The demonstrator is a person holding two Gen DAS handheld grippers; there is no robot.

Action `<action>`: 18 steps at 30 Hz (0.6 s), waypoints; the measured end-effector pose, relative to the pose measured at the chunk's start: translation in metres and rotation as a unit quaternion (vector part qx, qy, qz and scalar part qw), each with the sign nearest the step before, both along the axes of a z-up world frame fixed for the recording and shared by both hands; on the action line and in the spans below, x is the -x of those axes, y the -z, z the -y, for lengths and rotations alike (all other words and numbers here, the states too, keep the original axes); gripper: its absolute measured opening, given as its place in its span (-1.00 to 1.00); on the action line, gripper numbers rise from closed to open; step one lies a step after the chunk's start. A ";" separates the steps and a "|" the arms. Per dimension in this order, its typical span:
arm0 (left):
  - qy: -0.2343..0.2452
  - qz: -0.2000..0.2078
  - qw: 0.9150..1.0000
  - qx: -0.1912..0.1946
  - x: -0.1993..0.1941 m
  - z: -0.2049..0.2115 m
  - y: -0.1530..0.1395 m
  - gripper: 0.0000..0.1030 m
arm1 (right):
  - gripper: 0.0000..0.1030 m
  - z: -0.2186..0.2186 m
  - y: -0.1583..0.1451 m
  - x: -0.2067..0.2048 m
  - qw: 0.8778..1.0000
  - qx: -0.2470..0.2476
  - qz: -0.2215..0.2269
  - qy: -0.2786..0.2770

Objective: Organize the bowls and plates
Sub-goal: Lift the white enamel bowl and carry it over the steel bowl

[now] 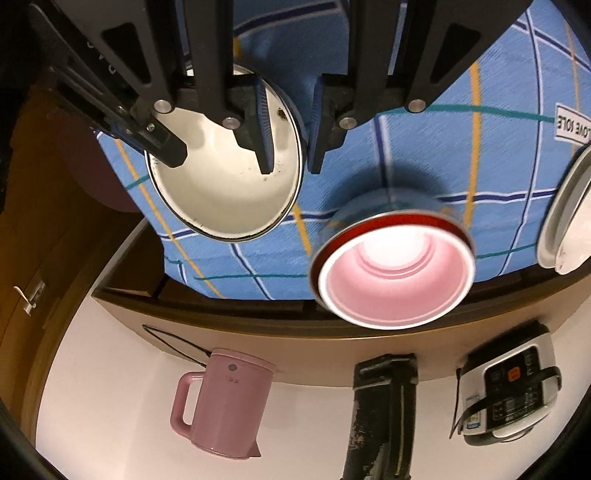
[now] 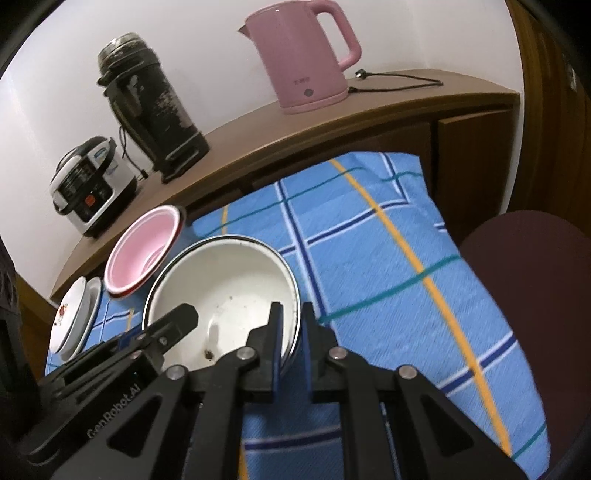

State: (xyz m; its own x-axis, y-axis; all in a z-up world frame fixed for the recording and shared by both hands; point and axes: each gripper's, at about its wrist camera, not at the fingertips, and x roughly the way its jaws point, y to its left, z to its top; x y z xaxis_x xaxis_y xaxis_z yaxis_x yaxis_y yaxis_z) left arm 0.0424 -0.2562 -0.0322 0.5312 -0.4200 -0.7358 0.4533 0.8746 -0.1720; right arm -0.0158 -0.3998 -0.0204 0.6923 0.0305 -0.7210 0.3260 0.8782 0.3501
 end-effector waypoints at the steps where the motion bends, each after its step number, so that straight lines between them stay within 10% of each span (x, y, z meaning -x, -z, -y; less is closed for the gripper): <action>1: -0.001 -0.001 1.000 -0.001 0.001 -0.002 0.000 -0.60 | -0.82 -0.005 -0.001 0.002 1.000 0.004 -0.001 -0.004; 18: -0.017 0.022 0.999 -0.025 0.019 -0.050 0.000 -0.61 | -0.81 -0.057 0.000 0.013 0.999 -0.001 -0.002 -0.037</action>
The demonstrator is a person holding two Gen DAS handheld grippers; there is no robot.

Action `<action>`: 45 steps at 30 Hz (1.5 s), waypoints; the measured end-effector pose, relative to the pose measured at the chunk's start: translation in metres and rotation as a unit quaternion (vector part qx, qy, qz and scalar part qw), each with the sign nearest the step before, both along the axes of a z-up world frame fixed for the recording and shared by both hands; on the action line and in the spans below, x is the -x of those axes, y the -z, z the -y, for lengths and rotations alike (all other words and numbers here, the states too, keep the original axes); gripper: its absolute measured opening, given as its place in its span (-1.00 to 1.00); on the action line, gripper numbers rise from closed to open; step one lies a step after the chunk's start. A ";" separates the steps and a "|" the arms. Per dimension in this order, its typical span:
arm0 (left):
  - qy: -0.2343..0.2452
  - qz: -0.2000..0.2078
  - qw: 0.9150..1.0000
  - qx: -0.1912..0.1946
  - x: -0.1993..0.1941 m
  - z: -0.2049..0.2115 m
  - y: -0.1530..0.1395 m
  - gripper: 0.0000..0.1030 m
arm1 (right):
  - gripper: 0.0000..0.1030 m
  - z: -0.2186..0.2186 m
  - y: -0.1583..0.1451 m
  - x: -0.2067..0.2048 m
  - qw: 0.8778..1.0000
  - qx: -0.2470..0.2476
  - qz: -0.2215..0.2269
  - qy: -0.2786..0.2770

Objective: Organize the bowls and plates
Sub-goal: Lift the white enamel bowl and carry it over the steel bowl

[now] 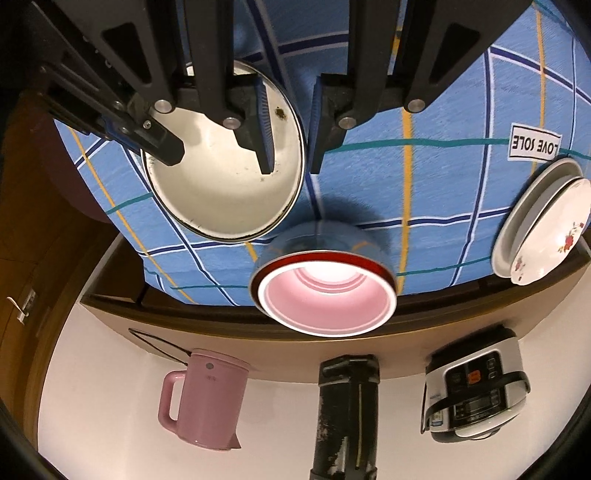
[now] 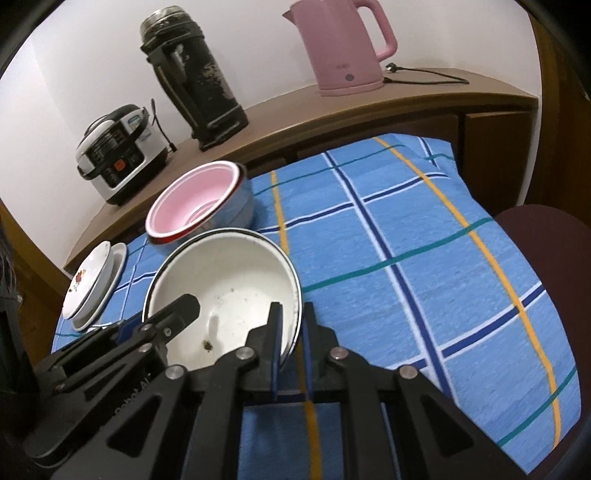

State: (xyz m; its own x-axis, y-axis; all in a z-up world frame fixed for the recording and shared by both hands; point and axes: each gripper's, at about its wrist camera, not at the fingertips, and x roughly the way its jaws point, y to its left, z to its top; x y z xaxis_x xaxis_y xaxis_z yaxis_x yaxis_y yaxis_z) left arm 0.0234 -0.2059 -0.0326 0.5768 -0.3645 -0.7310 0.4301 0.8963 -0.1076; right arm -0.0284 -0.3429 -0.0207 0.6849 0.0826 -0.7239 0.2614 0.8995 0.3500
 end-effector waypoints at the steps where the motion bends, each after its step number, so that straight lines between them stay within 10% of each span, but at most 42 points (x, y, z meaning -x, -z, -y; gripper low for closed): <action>1: -0.001 0.002 1.000 -0.002 0.001 -0.002 0.000 -0.63 | -0.81 -0.002 0.000 0.000 1.000 -0.001 0.000 -0.001; 45: -0.046 0.035 0.997 0.043 -0.006 -0.085 -0.027 -0.72 | -0.82 -0.084 -0.032 -0.012 0.997 0.048 0.030 -0.056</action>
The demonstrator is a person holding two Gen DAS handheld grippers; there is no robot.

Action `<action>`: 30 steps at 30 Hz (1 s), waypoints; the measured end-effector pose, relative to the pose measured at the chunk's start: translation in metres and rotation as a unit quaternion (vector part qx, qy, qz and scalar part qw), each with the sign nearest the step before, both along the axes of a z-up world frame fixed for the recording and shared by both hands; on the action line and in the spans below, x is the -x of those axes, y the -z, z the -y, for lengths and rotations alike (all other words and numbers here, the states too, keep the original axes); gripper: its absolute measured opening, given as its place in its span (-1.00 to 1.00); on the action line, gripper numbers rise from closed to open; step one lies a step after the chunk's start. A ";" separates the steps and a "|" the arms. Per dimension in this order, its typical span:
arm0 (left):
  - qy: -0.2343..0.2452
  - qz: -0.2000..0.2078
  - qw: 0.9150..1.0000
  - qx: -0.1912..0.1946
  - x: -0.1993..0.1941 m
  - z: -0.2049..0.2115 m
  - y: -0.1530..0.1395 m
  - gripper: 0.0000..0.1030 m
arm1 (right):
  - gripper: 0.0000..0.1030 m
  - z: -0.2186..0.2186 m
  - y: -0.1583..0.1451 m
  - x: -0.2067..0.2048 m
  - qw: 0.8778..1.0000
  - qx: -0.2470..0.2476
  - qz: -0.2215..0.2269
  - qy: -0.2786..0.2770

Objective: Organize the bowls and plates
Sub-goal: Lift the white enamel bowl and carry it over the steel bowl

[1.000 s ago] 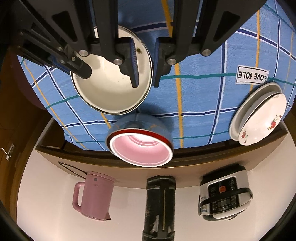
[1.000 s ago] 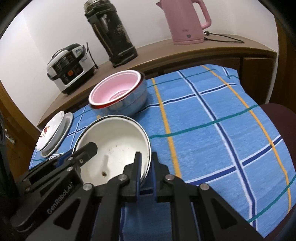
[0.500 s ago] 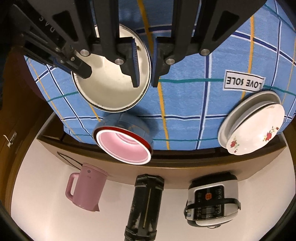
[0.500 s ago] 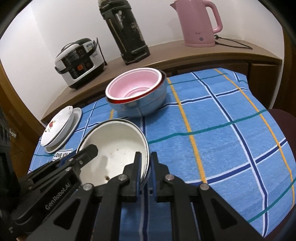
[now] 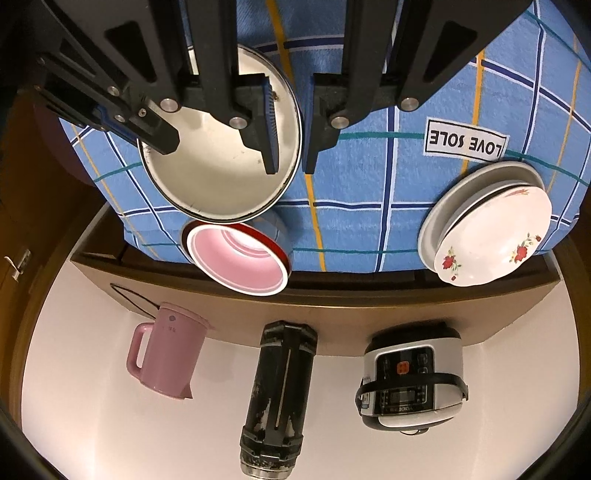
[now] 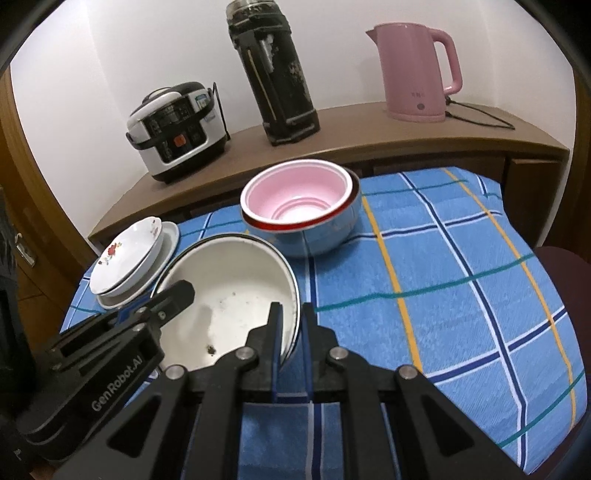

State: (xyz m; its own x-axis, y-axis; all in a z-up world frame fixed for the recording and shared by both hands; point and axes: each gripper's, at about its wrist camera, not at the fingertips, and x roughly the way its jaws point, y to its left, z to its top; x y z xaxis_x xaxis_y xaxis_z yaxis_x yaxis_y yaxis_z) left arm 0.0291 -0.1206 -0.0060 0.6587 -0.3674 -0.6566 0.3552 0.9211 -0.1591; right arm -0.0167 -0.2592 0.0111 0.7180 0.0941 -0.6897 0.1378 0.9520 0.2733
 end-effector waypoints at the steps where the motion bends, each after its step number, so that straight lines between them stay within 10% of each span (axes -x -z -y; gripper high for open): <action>1: 0.000 0.002 1.000 0.001 -0.001 0.000 -0.002 -0.72 | -0.82 0.000 -0.001 0.000 1.000 0.001 0.001 0.000; 30: 0.006 0.046 0.999 -0.002 -0.026 0.029 -0.038 -0.72 | -0.82 0.024 -0.033 -0.024 0.999 0.003 0.043 0.009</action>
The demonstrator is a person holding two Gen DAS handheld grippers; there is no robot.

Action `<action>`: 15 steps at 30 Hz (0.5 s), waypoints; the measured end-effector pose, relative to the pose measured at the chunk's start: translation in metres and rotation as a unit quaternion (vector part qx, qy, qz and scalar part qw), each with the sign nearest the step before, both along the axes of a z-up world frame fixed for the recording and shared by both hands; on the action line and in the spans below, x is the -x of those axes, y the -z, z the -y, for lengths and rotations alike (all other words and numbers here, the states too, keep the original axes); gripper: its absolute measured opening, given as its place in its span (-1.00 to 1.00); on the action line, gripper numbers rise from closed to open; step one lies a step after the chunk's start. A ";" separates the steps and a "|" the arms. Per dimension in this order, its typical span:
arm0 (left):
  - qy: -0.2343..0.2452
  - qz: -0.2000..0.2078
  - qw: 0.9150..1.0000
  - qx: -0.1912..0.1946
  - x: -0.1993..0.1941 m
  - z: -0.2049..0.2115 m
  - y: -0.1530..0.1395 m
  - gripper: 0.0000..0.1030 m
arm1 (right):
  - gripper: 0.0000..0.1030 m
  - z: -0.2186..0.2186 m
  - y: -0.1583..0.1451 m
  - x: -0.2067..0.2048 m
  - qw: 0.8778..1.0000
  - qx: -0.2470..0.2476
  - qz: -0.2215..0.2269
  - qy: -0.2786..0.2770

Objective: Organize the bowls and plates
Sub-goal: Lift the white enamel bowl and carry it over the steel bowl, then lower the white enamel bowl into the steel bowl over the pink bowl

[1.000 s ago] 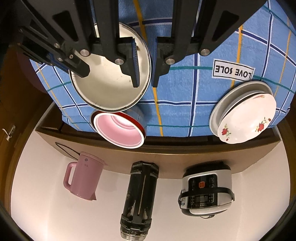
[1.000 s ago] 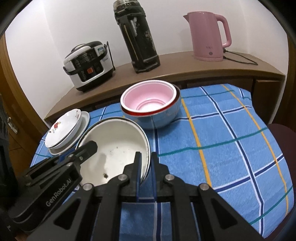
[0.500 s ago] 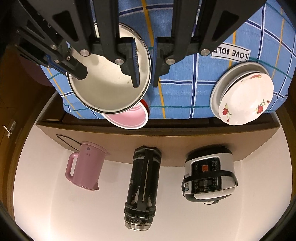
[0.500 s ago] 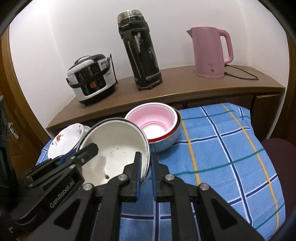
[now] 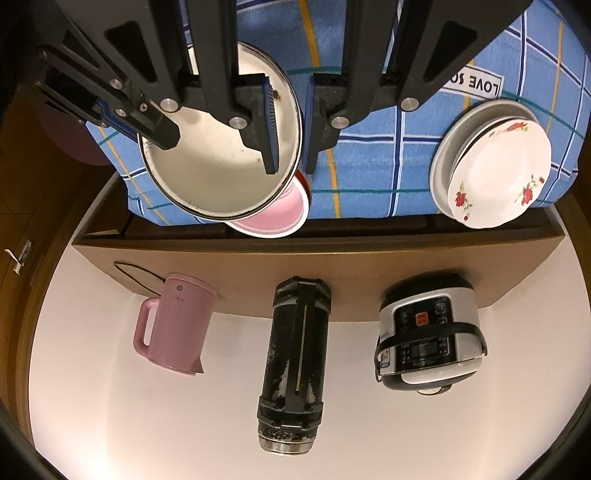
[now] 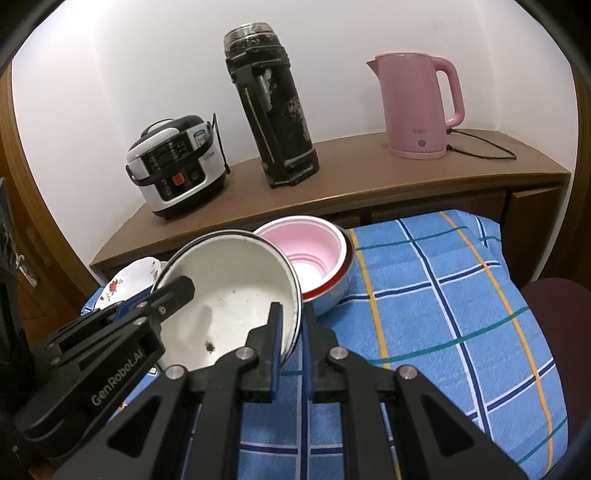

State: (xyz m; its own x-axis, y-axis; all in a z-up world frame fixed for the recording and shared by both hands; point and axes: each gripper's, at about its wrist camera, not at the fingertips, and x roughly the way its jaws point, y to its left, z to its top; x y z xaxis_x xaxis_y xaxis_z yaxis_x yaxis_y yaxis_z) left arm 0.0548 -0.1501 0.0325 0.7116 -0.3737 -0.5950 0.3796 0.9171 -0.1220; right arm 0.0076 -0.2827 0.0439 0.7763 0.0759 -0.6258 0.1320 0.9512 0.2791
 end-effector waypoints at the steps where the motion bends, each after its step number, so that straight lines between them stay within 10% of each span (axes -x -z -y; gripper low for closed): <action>1: 0.001 0.001 1.000 0.000 -0.002 0.002 -0.001 -0.72 | -0.82 0.001 0.000 -0.001 1.000 0.000 0.001 0.001; 15: 0.007 0.002 1.000 0.001 -0.020 0.019 -0.005 -0.72 | -0.82 0.019 -0.003 -0.017 1.000 -0.001 0.004 0.010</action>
State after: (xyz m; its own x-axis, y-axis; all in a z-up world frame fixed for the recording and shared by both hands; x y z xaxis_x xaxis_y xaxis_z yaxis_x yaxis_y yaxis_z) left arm 0.0745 -0.1692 0.0371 0.7088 -0.3839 -0.5918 0.3922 0.9118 -0.1218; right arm 0.0243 -0.3014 0.0471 0.7828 0.0620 -0.6191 0.1478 0.9480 0.2818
